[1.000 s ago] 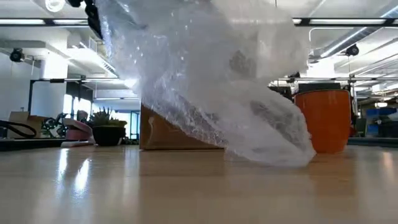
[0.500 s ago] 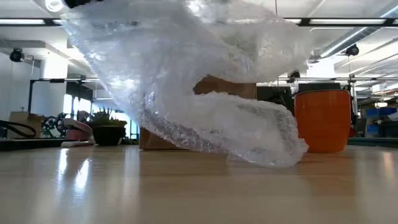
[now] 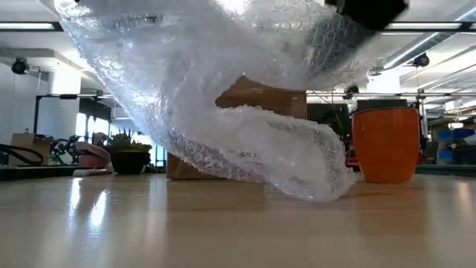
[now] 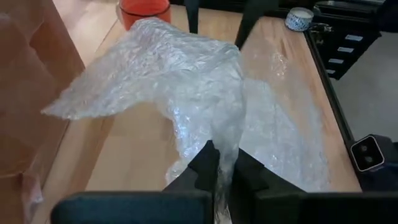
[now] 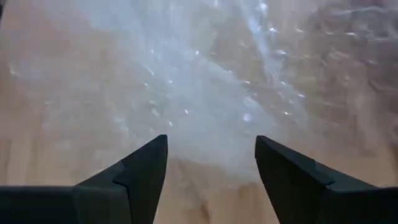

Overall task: Wrap mug
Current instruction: Prepare the transparent bubble wrap

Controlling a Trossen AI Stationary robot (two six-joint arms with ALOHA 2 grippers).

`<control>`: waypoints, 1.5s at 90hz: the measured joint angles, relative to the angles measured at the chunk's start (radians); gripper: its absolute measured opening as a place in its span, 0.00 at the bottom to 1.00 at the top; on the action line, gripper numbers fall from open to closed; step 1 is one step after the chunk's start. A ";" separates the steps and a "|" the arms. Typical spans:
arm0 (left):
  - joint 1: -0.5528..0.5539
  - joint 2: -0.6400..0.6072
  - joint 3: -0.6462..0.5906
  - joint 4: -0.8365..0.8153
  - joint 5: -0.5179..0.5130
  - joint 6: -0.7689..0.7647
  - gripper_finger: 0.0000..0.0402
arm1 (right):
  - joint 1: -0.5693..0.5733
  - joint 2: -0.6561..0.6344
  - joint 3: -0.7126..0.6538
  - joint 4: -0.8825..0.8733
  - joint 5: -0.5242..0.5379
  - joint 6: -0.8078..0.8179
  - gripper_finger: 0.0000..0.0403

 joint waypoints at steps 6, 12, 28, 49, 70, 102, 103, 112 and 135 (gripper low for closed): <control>0.000 0.000 0.000 0.002 0.000 0.000 0.00 | 0.000 0.022 -0.053 0.167 -0.002 -0.012 0.54; 0.000 0.000 0.000 0.002 0.000 0.000 0.00 | -0.002 0.045 -0.083 0.299 -0.001 -0.043 0.52; -0.003 -0.002 0.000 0.005 0.001 -0.025 0.00 | -0.006 0.102 -0.090 0.389 0.001 -0.122 0.48; -0.017 -0.023 0.050 -0.008 0.036 -0.023 0.00 | -0.007 0.105 0.016 0.276 -0.001 -0.201 0.43; -0.056 -0.043 0.170 -0.203 0.051 0.023 0.00 | -0.012 0.104 0.062 0.204 0.003 -0.246 0.39; -0.081 -0.078 0.184 -0.274 0.001 0.015 0.00 | -0.022 0.148 -0.071 0.267 -0.020 -0.106 0.30; -0.082 -0.081 0.184 -0.278 0.001 0.013 0.00 | -0.022 0.148 -0.072 0.267 -0.025 -0.101 0.30; -0.088 -0.110 0.200 -0.344 0.003 -0.013 0.00 | -0.022 0.147 -0.072 0.262 -0.051 -0.071 0.28; -0.096 -0.156 0.271 -0.460 0.007 -0.041 0.00 | -0.023 0.131 -0.052 0.242 -0.053 -0.107 0.24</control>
